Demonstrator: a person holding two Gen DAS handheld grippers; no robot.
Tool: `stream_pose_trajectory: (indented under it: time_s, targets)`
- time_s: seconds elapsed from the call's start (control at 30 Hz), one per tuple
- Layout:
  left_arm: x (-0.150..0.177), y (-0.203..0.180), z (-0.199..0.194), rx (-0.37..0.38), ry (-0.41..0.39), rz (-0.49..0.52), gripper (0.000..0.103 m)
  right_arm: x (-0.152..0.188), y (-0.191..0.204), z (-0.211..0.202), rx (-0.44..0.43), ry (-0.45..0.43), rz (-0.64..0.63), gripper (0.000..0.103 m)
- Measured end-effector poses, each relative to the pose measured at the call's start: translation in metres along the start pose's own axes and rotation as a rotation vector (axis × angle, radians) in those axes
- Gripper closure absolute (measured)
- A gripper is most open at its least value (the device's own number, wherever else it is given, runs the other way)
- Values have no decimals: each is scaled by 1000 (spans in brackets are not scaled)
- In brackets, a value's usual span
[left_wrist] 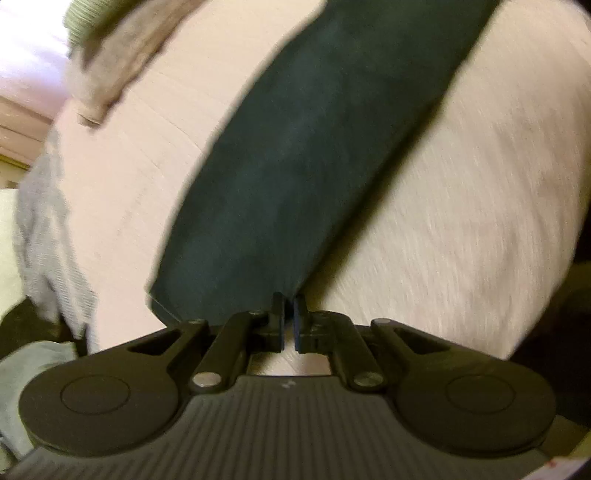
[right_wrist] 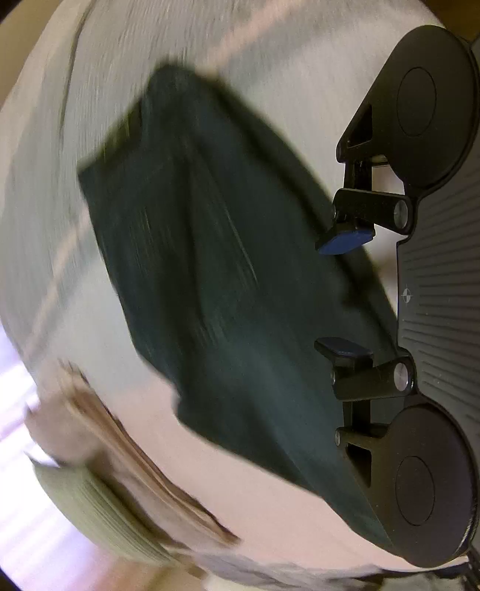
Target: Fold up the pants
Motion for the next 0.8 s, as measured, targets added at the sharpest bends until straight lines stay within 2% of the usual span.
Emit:
stream_pose_trajectory:
  time_s: [0.1, 0.2, 0.33, 0.47, 0.57, 0.73, 0.8]
  targets:
    - [34, 17, 9, 58, 10, -53, 98, 19, 57, 1, -12, -10, -93, 56]
    - [72, 51, 5, 120, -4, -160, 97, 43, 114, 6, -23, -2, -140, 55]
    - [99, 126, 2, 177, -77, -450, 93, 83, 202, 30, -54, 38, -247, 54]
    - [101, 192, 28, 240, -161, -677, 88, 124, 290, 61, -106, 97, -399, 50]
    - [98, 213, 49, 315, -214, -803, 85, 152, 343, 76, -150, 119, -513, 42]
    - [84, 220, 90, 452, -237, -922, 85, 185, 392, 91, -180, 114, -717, 36]
    - [86, 219, 100, 498, -233, -964, 85, 189, 395, 96, -174, 112, -755, 36]
Point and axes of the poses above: each gripper's, at about its wrist camera, not at the fingertips, and z roughly the way its jaws point, y to its left, x to its underside, the point moved 4 cm from there along z, roughly the way its jaws point, and after that the axes turned 2 degrees about x, right-handed, at the moved point
